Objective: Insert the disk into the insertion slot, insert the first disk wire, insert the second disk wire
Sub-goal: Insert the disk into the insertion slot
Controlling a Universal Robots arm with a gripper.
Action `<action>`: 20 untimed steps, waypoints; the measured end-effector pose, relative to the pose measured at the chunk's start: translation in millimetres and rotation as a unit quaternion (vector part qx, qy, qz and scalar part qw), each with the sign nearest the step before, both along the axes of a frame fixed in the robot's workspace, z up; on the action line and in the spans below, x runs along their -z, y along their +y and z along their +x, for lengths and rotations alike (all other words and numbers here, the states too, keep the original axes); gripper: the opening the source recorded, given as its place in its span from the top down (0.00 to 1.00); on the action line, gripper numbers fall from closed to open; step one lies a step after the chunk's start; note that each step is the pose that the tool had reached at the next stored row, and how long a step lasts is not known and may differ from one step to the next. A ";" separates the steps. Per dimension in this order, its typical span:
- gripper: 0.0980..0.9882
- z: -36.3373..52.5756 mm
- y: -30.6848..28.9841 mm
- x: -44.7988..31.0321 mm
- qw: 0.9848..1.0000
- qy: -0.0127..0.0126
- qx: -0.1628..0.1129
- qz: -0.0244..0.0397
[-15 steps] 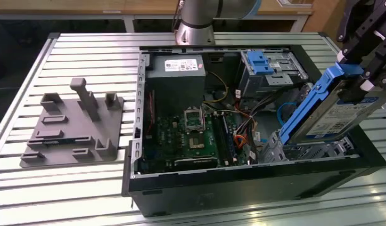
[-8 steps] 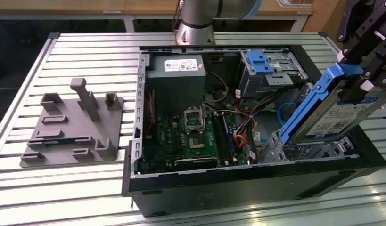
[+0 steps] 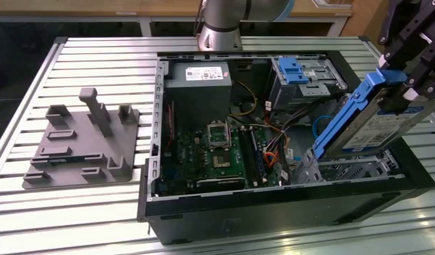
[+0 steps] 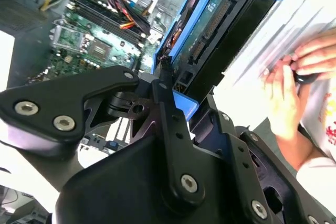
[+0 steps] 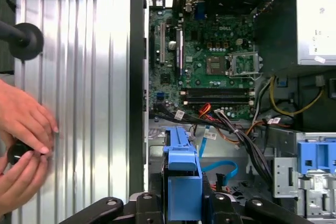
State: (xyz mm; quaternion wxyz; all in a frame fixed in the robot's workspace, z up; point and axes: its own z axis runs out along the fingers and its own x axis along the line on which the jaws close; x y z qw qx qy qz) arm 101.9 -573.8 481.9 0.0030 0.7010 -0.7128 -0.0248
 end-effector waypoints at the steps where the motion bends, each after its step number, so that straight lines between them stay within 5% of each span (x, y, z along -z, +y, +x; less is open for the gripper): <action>1: 0.70 0.0 0.0 0.0 1.000 0.000 0.000 0.007; 3: 0.70 0.0 -0.1 0.1 1.000 0.000 0.000 0.016; 10: 0.70 0.1 0.5 0.0 1.000 0.000 0.000 0.016; 15: 0.70 1.1 10.7 0.3 1.000 0.000 0.000 0.016; 20: 0.70 8.5 12.0 0.9 1.000 0.000 0.003 0.016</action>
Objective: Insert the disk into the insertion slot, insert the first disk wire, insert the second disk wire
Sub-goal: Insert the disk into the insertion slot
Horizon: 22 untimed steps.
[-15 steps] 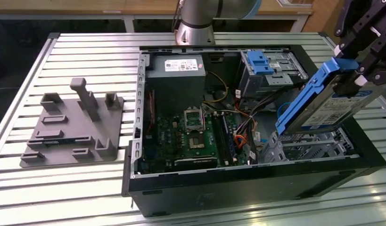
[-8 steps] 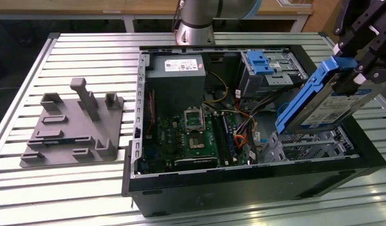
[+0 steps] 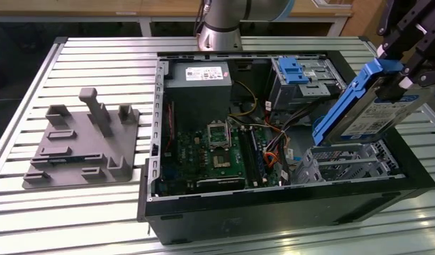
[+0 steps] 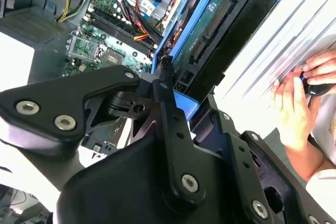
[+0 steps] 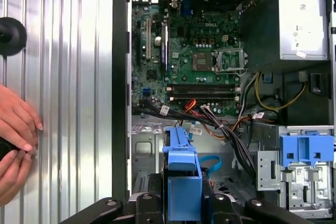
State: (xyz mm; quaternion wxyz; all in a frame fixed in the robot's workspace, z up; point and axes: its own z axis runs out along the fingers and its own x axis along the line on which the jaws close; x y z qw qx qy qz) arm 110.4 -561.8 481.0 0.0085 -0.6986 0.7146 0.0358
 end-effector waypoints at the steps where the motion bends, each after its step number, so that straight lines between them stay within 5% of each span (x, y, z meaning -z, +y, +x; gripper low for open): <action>1: 0.70 1.0 0.0 0.1 1.000 0.000 0.002 0.000; 9: 0.70 9.1 0.0 1.1 1.000 0.000 0.009 0.000; 22: 0.70 9.2 0.0 2.5 1.000 0.000 -0.008 0.000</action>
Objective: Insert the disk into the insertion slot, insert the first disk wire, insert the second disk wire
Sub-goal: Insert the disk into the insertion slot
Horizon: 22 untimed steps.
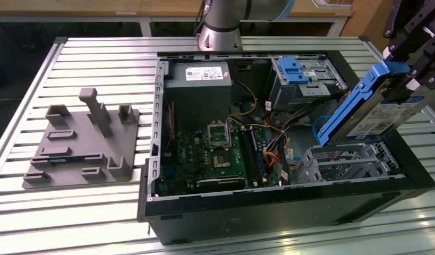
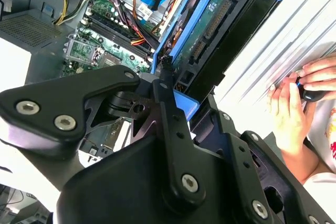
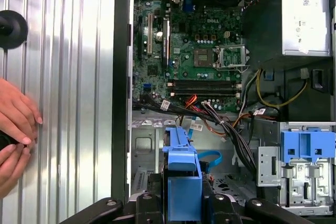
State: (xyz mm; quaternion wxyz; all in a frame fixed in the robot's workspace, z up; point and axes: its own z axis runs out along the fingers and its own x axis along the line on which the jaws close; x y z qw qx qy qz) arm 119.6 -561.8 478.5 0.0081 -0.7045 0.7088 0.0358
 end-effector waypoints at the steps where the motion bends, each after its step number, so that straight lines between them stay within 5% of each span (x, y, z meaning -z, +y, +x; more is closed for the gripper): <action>1: 0.70 0.1 0.0 0.0 1.000 0.000 0.000 0.000; 22: 0.70 1.2 -1.0 4.1 1.000 0.000 0.002 0.000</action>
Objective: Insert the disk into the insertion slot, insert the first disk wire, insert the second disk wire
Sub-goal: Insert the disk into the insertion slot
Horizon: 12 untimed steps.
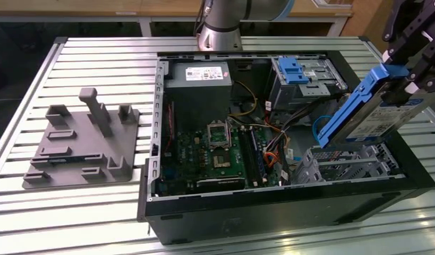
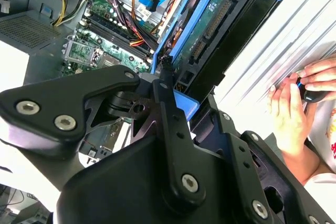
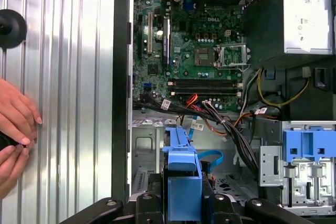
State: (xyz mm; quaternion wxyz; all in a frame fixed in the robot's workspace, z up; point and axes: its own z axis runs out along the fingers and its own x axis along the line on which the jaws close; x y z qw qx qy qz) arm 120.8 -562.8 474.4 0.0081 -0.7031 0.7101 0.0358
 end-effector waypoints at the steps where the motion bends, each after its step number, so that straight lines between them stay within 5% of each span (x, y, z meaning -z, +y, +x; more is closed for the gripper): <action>1: 0.70 0.0 -0.1 0.2 1.000 0.000 0.000 0.000; 12: 0.70 0.3 -0.3 2.7 1.000 0.000 0.000 0.000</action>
